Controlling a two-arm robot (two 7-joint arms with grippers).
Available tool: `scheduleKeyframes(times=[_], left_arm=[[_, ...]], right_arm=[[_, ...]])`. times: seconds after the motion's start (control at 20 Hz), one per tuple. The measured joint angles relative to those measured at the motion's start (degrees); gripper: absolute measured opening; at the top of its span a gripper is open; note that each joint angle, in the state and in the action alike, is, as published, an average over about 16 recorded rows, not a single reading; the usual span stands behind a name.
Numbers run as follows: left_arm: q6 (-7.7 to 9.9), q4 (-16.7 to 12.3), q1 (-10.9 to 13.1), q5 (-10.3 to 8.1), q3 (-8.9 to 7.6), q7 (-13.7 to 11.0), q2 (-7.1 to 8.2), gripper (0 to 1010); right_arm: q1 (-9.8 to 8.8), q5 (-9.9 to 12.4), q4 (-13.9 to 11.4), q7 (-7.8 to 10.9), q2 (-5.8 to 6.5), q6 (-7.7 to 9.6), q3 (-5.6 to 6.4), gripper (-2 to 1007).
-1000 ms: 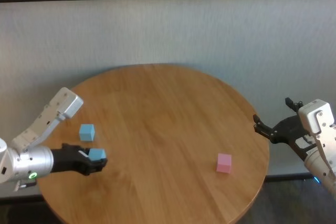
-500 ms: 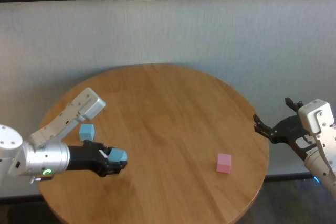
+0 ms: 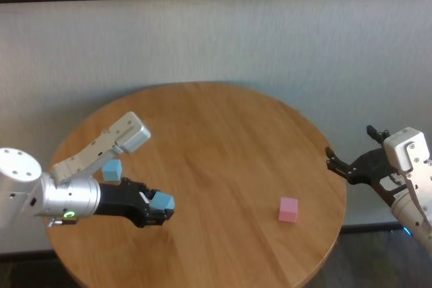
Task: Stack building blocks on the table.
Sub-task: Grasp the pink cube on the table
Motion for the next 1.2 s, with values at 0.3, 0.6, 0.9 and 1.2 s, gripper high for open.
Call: scheduleKeyframes(times=[0.3, 0.6, 0.9, 1.2], left_arm=[[-1.02, 2.0, -2.1, 0.33, 1.78, -1.7, -1.52, 560], [-1.84, 3.7, -3.5, 0.11, 3.08, -2.6, -3.33, 560], [-2.86, 5.4, -4.6, 0.73, 4.85, -3.3, -4.72, 560], [-3.91, 7.0, -5.5, 2.45, 6.86, -3.9, -5.46, 560]], right_arm=[[0.00, 0.0, 0.0, 0.00, 0.00, 0.00, 0.00, 1005], [0.00, 0.0, 0.0, 0.00, 0.00, 0.00, 0.00, 1005], [0.00, 0.0, 0.0, 0.00, 0.00, 0.00, 0.00, 1005], [0.00, 0.0, 0.0, 0.00, 0.00, 0.00, 0.00, 1005]])
